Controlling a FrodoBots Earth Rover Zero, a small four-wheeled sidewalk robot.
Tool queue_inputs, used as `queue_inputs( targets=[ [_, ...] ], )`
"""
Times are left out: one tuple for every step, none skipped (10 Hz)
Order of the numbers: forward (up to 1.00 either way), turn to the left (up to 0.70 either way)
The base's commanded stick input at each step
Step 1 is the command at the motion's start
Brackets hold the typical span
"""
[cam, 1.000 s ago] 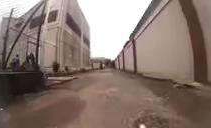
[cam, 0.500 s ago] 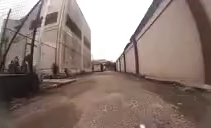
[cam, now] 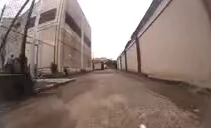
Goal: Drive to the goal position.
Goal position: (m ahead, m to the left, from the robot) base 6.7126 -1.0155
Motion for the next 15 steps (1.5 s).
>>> queue_inputs(
  targets=[
    [0.70,0.00],
    [0.70,0.00],
    [0.70,0.00],
    [0.70,0.00],
    [0.70,0.00],
    [0.70,0.00],
    [0.70,0.00],
    [0.70,0.00],
    [0.70,0.00],
    [0.70,0.00],
    [0.70,0.00],
    [0.70,0.00],
    [0.70,0.00],
    [0.70,0.00],
    [0.70,0.00]
  ],
)
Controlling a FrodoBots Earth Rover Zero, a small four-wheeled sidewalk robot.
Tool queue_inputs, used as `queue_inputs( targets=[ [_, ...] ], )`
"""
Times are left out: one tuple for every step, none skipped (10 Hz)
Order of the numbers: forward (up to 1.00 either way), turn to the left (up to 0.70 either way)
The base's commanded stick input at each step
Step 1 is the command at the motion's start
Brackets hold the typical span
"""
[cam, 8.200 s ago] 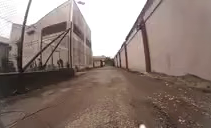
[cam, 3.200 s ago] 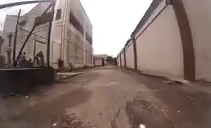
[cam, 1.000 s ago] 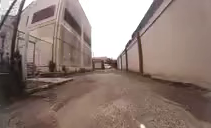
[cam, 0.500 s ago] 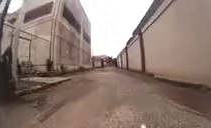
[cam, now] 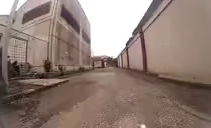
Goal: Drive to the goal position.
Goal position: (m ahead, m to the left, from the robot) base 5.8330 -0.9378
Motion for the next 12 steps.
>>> queue_inputs(
  targets=[
    [0.70,-0.09],
    [0.70,-0.22],
    [0.70,-0.35],
    [0.70,-0.25],
    [0.70,-0.14],
    [0.70,-0.04],
    [0.70,0.00],
    [0.70,0.00],
    [0.70,0.00],
    [0.70,0.00],
    [0.70,0.00],
    [0.70,0.00]
  ],
)
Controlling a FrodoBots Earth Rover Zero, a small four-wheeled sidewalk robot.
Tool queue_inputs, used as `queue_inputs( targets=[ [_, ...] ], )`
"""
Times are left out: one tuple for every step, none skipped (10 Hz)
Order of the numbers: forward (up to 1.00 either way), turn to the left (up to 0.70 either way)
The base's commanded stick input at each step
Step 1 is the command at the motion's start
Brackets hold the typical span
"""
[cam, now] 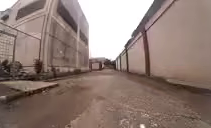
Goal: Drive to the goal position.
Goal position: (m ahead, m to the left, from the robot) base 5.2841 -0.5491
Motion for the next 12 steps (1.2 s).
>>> queue_inputs(
  targets=[
    [0.70,0.00],
    [0.70,0.00],
    [0.70,0.00],
    [0.70,0.00],
    [0.70,0.00],
    [0.70,0.00],
    [0.70,0.00],
    [0.70,0.00],
    [0.70,0.00],
    [0.70,0.00],
    [0.70,0.00],
    [0.70,0.00]
  ],
)
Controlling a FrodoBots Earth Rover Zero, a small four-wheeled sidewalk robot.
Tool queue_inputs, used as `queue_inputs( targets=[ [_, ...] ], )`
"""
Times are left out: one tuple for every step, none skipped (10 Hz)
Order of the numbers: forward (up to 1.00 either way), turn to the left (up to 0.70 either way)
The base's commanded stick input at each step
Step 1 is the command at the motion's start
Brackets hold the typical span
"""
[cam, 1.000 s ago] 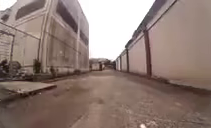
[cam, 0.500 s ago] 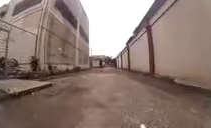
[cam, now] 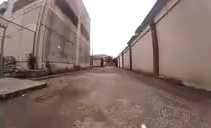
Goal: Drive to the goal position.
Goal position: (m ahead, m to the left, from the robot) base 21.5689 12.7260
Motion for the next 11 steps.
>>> queue_inputs(
  targets=[
    [0.70,0.00],
    [0.70,0.00],
    [0.70,0.00],
    [0.70,0.00],
    [0.70,0.00],
    [0.70,0.00],
    [0.70,0.00],
    [0.70,0.00],
    [0.70,0.00],
    [0.70,0.00],
    [0.70,0.00]
  ],
)
